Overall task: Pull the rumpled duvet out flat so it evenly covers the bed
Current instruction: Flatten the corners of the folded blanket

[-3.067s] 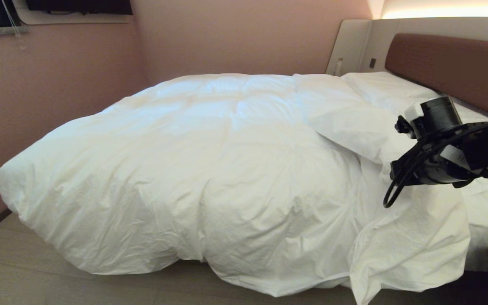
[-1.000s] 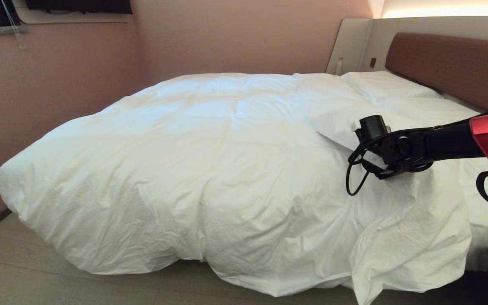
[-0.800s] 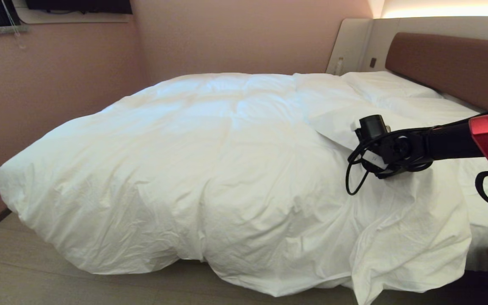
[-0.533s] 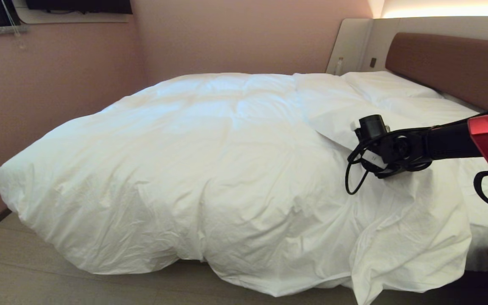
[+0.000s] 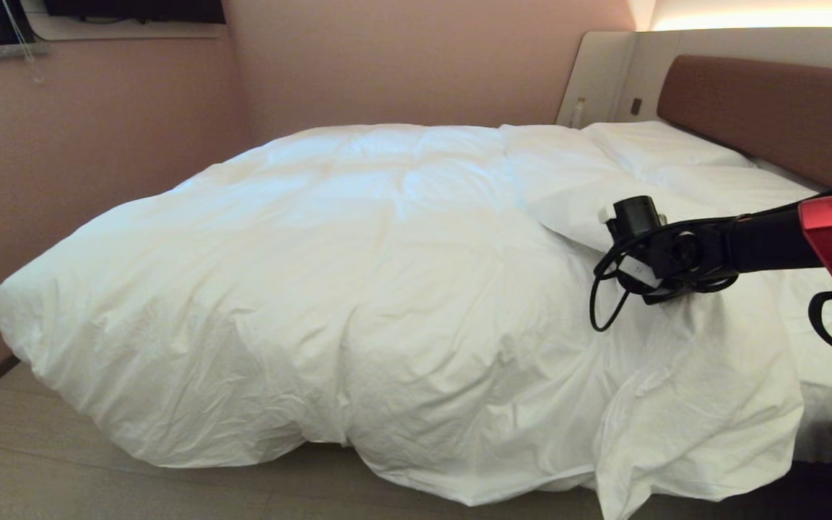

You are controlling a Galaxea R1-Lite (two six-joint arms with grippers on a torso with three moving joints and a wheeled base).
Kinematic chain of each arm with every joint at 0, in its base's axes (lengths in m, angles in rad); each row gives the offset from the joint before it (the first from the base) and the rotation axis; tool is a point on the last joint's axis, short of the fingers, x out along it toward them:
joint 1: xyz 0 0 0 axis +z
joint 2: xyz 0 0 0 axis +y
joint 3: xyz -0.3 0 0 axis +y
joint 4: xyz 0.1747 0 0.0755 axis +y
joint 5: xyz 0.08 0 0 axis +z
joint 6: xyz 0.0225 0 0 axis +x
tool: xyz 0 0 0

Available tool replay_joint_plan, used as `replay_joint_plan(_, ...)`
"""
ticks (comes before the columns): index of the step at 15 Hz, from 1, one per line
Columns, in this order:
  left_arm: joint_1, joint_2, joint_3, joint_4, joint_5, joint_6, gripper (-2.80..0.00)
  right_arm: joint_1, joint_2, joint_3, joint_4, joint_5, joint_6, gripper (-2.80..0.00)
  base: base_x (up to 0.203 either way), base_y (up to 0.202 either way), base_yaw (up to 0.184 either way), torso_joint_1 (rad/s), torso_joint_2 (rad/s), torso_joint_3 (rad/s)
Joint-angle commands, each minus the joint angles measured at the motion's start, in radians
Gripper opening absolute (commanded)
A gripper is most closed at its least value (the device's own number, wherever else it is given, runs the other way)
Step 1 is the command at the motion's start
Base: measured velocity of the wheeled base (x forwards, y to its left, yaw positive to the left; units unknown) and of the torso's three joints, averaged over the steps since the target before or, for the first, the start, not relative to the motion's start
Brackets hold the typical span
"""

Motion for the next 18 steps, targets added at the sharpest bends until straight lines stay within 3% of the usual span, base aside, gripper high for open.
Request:
replay_joint_plan(1, 0.000, 0.000, 0.000, 0.000, 0.000, -0.001, -2.80, 0.000, -0.012, 0.001, 0.003, -0.006, -0.002, -2.80, 0.000, 0.000, 0.000, 0.000, 0.00, 0.000)
replay_joint_plan(10, 0.000, 0.000, 0.000, 0.000, 0.000, -0.001, -2.80, 0.027, -0.081, 0.007, 0.011, -0.003, -0.011, -2.80, 0.000, 0.000, 0.000, 0.000, 0.00, 0.000)
replay_joint_plan(15, 0.000, 0.000, 0.000, 0.000, 0.000, -0.001, -2.80, 0.140, -0.140, -0.015, 0.066, -0.001, -0.012, -2.80, 0.000, 0.000, 0.000, 0.000, 0.00, 0.000)
replay_joint_plan(18, 0.000, 0.000, 0.000, 0.000, 0.000, -0.001, -2.80, 0.265, -0.160, -0.024, 0.103, 0.006, -0.011, -2.80, 0.000, 0.000, 0.000, 0.000, 0.00, 0.000)
